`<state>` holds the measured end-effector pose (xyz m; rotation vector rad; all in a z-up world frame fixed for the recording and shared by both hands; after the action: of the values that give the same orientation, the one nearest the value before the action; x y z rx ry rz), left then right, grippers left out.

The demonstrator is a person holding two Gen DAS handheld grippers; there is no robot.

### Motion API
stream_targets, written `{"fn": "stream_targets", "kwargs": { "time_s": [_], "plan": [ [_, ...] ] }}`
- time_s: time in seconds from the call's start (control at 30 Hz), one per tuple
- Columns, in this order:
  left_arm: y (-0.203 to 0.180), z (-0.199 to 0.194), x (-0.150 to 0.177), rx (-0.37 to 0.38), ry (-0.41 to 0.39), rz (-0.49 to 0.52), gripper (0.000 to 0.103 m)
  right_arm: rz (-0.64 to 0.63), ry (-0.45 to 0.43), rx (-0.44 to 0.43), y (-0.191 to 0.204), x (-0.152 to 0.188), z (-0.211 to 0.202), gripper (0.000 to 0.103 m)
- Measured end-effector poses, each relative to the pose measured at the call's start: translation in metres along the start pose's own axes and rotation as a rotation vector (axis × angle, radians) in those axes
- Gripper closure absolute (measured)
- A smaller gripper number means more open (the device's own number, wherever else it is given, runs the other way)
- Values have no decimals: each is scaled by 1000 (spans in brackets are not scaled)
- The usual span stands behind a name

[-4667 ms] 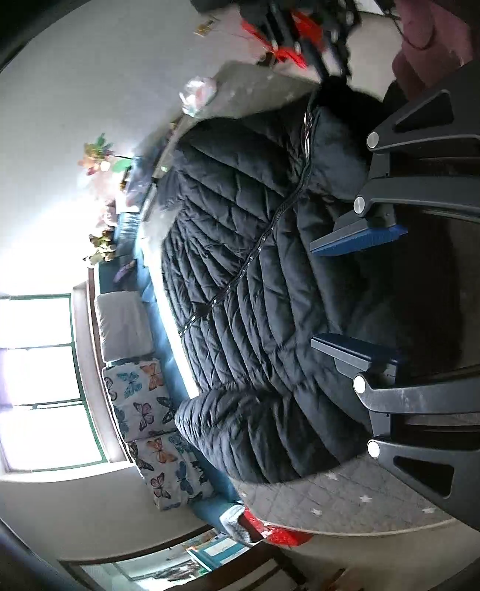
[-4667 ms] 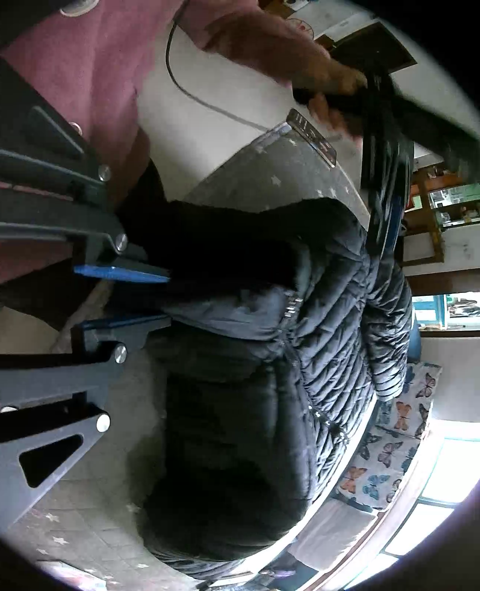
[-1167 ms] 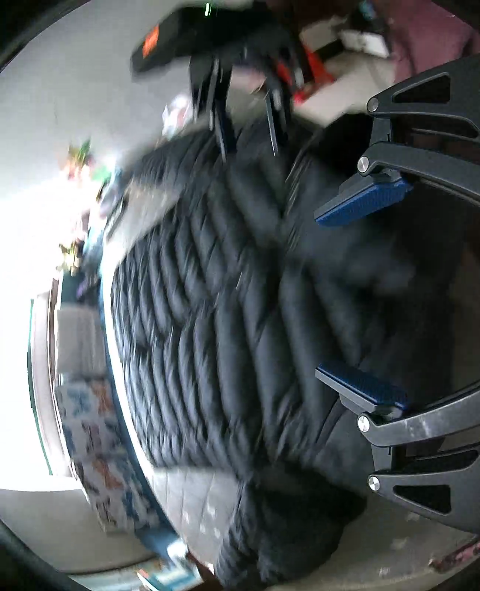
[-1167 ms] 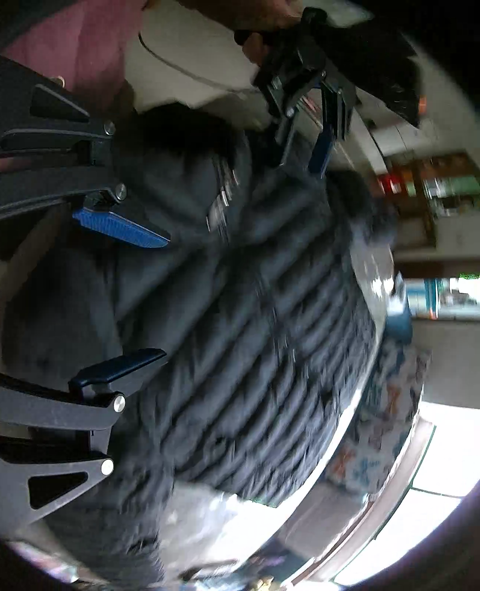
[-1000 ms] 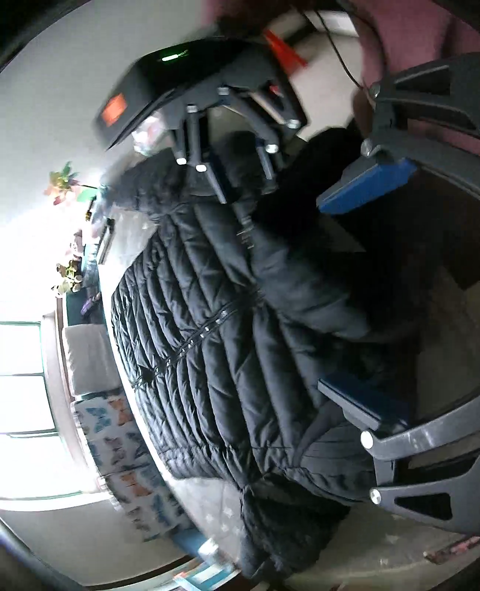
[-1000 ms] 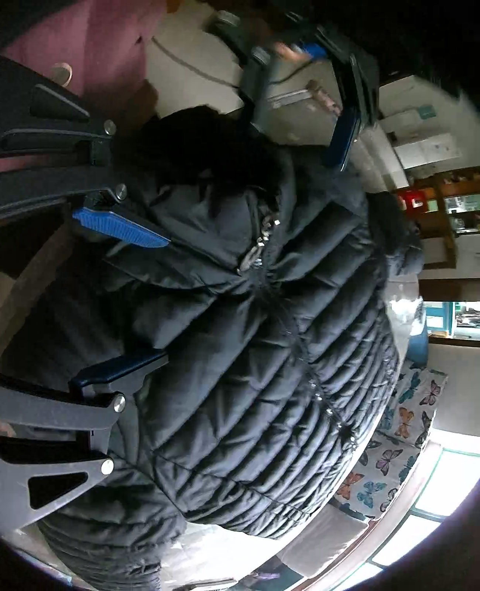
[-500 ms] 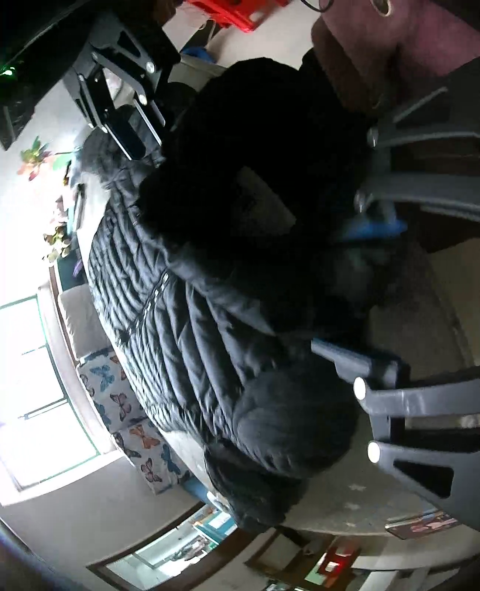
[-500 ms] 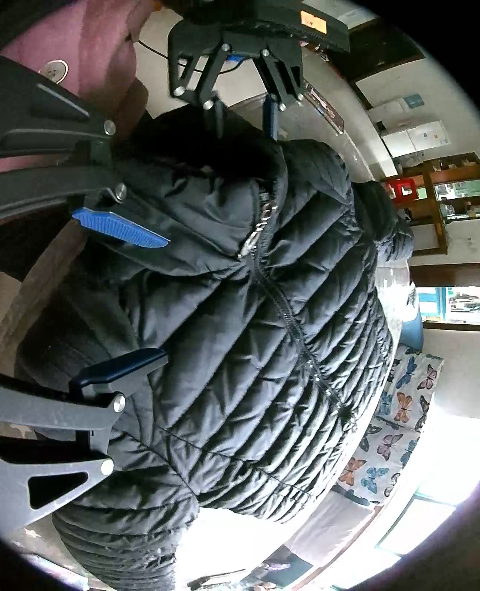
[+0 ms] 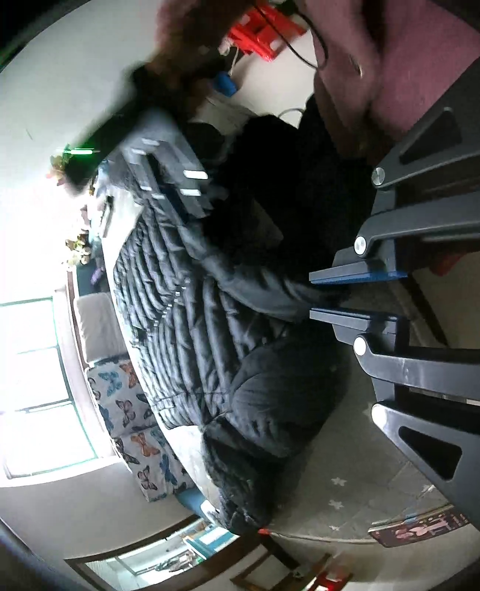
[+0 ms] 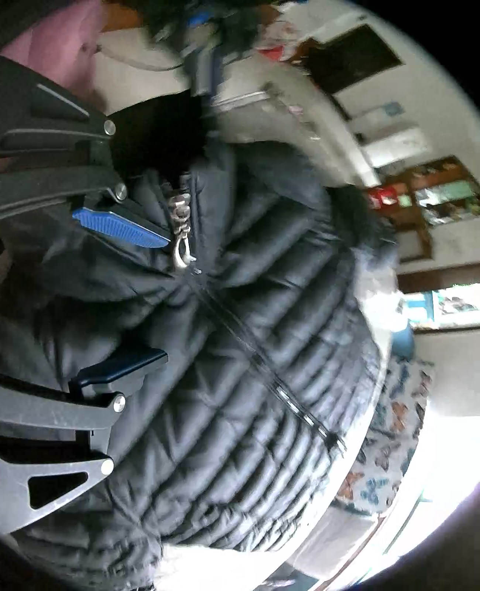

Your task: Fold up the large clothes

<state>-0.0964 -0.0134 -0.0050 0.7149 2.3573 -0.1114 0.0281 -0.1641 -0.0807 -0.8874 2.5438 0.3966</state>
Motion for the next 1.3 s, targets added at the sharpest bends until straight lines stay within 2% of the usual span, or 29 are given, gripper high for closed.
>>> {"fn": "stream_targets", "kwargs": {
  "time_s": [0.13,0.27,0.37,0.43,0.5,0.57,0.63,0.7,0.83,0.9,0.97,1.0,1.03,1.07,1.13,1.3],
  "plan": [
    [23,-20,-29,25,-83,-49,89,-91,21,58,16,17,11,41],
    [50,2,-66,61,-104,-107,89,-89,24,39,17,15,0,41],
    [62,35,-81,46,-70,-108,89,-65,2,30,13,12,-9,41],
    [63,65,-87,93,-18,-96,89,-47,-22,39,8,11,-16,41],
    [56,89,-84,95,23,-56,89,-20,-39,41,0,11,-20,41],
    [43,109,-70,129,79,-9,89,6,-18,40,-6,15,-14,41],
    [37,120,-58,125,97,3,89,19,26,30,-9,23,0,40],
    [38,122,-49,127,86,-3,89,25,29,23,-10,27,6,39],
    [51,119,-56,188,140,-71,88,27,47,-11,-14,19,1,39],
    [61,115,-67,185,154,-95,88,42,40,-18,-23,12,-6,39],
    [76,109,-80,170,142,-122,81,61,26,16,-38,6,-15,39],
    [84,107,-87,161,134,-138,58,75,17,29,-46,2,-19,39],
    [94,104,-93,138,124,-160,27,96,7,43,-58,-2,-24,39],
    [105,102,-100,111,108,-181,17,112,0,52,-67,-4,-28,39],
    [125,99,-117,63,64,-204,14,155,-14,73,-90,-11,-34,39],
    [173,119,-158,23,65,-265,13,307,-38,98,-153,-28,-36,39]
  ]
}}
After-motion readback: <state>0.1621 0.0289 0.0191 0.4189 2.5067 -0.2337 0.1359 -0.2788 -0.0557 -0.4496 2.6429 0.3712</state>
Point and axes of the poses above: each gripper's, at about its wrist camera, not at the fingertips, and z roughly the way its jaws point, y to its left, x to its underside, the point moved 3 cm from there along z, roughly the way its jaws point, and after that the axes turned 1 degree about y, right-handed, at the moved point
